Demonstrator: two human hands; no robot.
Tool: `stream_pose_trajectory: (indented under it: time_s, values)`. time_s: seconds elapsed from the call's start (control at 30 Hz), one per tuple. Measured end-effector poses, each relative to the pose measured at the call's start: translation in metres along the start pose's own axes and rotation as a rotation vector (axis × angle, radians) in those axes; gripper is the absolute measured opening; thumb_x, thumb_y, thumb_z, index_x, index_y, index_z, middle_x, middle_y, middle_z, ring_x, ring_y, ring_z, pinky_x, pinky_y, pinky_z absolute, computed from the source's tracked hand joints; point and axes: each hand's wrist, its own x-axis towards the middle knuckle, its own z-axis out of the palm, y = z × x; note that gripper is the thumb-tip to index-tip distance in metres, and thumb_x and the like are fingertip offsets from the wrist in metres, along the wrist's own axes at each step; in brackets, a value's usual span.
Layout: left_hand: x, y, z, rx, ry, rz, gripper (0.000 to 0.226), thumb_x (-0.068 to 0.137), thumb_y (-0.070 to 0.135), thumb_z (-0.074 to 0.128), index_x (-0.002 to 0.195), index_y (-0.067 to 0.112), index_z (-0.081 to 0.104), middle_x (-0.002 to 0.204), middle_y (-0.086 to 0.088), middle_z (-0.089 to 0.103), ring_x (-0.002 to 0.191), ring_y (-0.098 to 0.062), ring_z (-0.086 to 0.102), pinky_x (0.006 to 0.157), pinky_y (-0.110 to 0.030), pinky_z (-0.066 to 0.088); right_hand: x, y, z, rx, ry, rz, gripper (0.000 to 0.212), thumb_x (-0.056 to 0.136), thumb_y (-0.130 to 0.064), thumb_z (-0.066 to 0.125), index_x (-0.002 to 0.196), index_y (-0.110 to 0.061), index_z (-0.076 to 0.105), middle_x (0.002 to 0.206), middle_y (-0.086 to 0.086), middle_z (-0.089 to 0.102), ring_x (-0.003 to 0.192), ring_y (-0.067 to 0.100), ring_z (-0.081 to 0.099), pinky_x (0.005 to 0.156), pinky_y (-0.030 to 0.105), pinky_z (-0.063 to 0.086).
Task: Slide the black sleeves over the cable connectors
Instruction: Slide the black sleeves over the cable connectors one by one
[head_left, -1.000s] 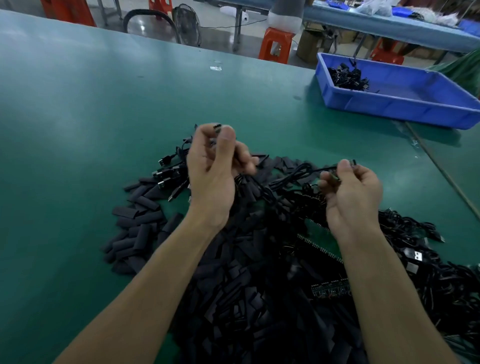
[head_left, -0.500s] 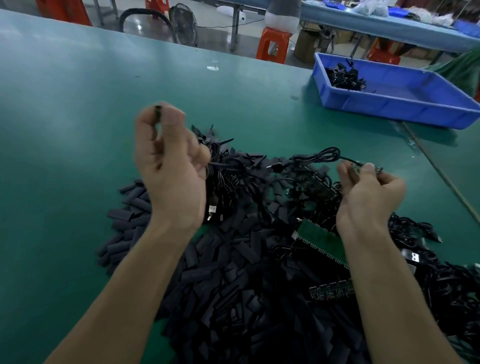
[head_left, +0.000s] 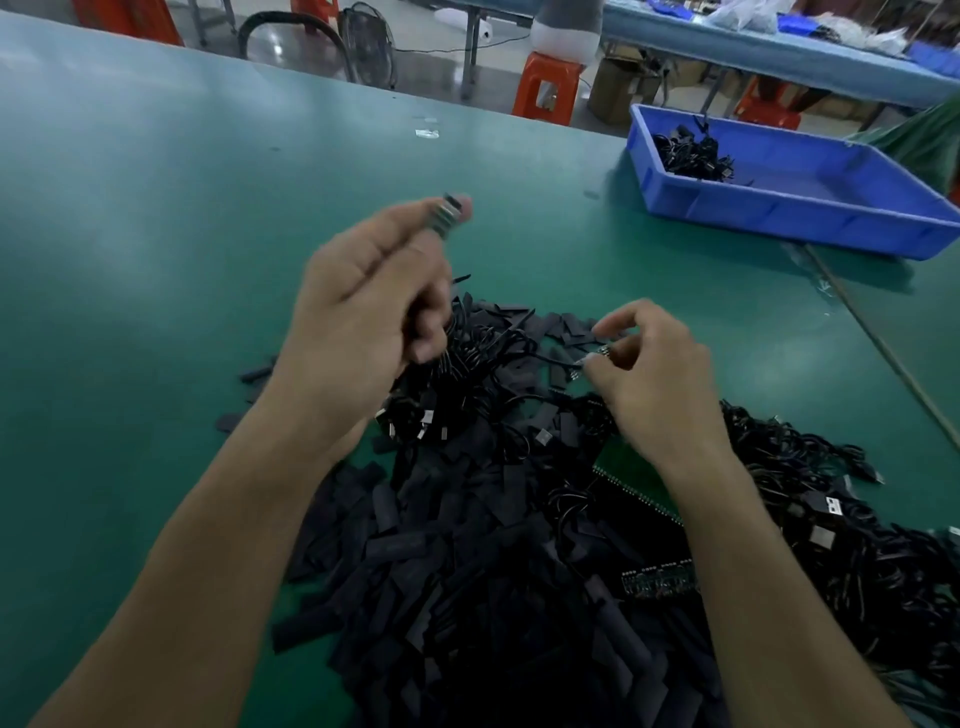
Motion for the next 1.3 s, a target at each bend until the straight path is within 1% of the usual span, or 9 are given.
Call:
stream_pose_trajectory:
  time_s: [0.1, 0.2, 0.4, 0.53, 0.67, 0.8, 1.0, 1.2, 1.3]
  values:
    - [0.0, -0.01, -0.006, 0.289, -0.101, -0.088, 0.015, 0.104, 0.012, 0.052, 0.109, 0.024, 0.058, 0.065, 0.003, 0.067, 0.048, -0.005, 0.053, 0.045, -0.015, 0.04, -0.01, -0.008, 0.008, -0.351, 0.127, -0.145, 0.029, 0.084, -0.008, 0.074, 0.109, -0.02, 0.067, 0.108, 0.001, 0.057, 0.103, 0.018, 0.054, 0.095, 0.033, 0.046]
    - [0.002, -0.023, -0.012, 0.443, -0.106, -0.14, 0.008, 0.103, 0.016, 0.056, 0.096, 0.021, 0.055, 0.067, 0.004, 0.071, 0.047, -0.004, 0.054, 0.044, -0.014, 0.041, -0.029, -0.025, 0.017, -0.278, 0.288, -0.336, 0.018, 0.085, -0.011, 0.075, 0.102, -0.016, 0.072, 0.099, -0.004, 0.049, 0.096, 0.014, 0.047, 0.086, 0.032, 0.046]
    - [0.002, -0.046, -0.02, 0.667, -0.158, -0.204, 0.02, 0.102, 0.026, 0.057, 0.086, 0.038, 0.062, 0.074, 0.01, 0.071, 0.054, -0.002, 0.058, 0.048, -0.014, 0.043, -0.038, -0.028, 0.021, -0.388, -0.348, -0.163, 0.018, 0.089, -0.042, 0.071, 0.105, -0.034, 0.07, 0.102, -0.009, 0.068, 0.09, 0.018, 0.065, 0.077, 0.038, 0.056]
    - [0.003, -0.055, -0.022, 0.721, -0.124, -0.211, 0.022, 0.102, 0.026, 0.056, 0.086, 0.04, 0.062, 0.07, 0.013, 0.068, 0.053, -0.001, 0.056, 0.048, -0.016, 0.043, -0.038, -0.024, 0.027, -0.473, -0.628, -0.16, 0.036, 0.081, -0.044, 0.08, 0.113, -0.033, 0.068, 0.088, -0.017, 0.055, 0.085, 0.011, 0.056, 0.073, 0.029, 0.046]
    - [0.003, -0.06, -0.021, 0.837, -0.158, -0.214, 0.019, 0.106, 0.027, 0.048, 0.11, 0.032, 0.065, 0.058, 0.014, 0.061, 0.045, 0.003, 0.052, 0.043, -0.01, 0.035, -0.04, -0.017, 0.034, -0.458, -0.67, -0.175, 0.032, 0.081, -0.044, 0.08, 0.108, -0.03, 0.07, 0.088, -0.014, 0.052, 0.088, 0.013, 0.055, 0.074, 0.03, 0.042]
    - [0.007, -0.063, -0.021, 0.75, -0.235, -0.378, 0.041, 0.107, 0.017, 0.037, 0.147, 0.02, 0.046, 0.038, 0.011, 0.041, 0.034, -0.005, 0.036, 0.037, -0.016, 0.03, -0.044, -0.012, 0.034, -0.442, -0.669, -0.195, 0.027, 0.082, -0.042, 0.079, 0.104, -0.03, 0.07, 0.097, -0.012, 0.044, 0.101, 0.016, 0.052, 0.078, 0.03, 0.042]
    - [0.003, -0.053, -0.016, 0.659, -0.264, -0.323, 0.049, 0.106, 0.008, 0.043, 0.153, 0.017, 0.038, 0.078, 0.005, 0.068, 0.061, -0.003, 0.062, 0.058, -0.016, 0.049, -0.048, -0.011, 0.041, -0.495, -0.671, -0.197, 0.048, 0.086, -0.04, 0.075, 0.128, -0.026, 0.057, 0.114, -0.002, 0.046, 0.112, 0.025, 0.051, 0.088, 0.038, 0.047]
    - [0.001, -0.053, -0.014, 0.606, -0.219, -0.315, 0.009, 0.105, 0.013, 0.049, 0.106, 0.022, 0.049, 0.085, 0.011, 0.076, 0.07, -0.011, 0.071, 0.059, -0.02, 0.051, -0.044, -0.01, 0.038, -0.302, -0.64, -0.212, 0.018, 0.085, -0.034, 0.078, 0.099, -0.033, 0.067, 0.098, -0.014, 0.043, 0.094, 0.014, 0.053, 0.083, 0.038, 0.051]
    - [0.001, -0.054, -0.013, 0.63, -0.178, -0.301, 0.012, 0.103, 0.014, 0.054, 0.097, 0.024, 0.053, 0.083, 0.012, 0.076, 0.067, -0.009, 0.071, 0.057, -0.019, 0.051, -0.038, -0.009, 0.032, -0.081, -0.547, -0.205, 0.015, 0.086, -0.034, 0.076, 0.083, -0.032, 0.061, 0.088, -0.012, 0.055, 0.078, 0.003, 0.055, 0.069, 0.018, 0.048]
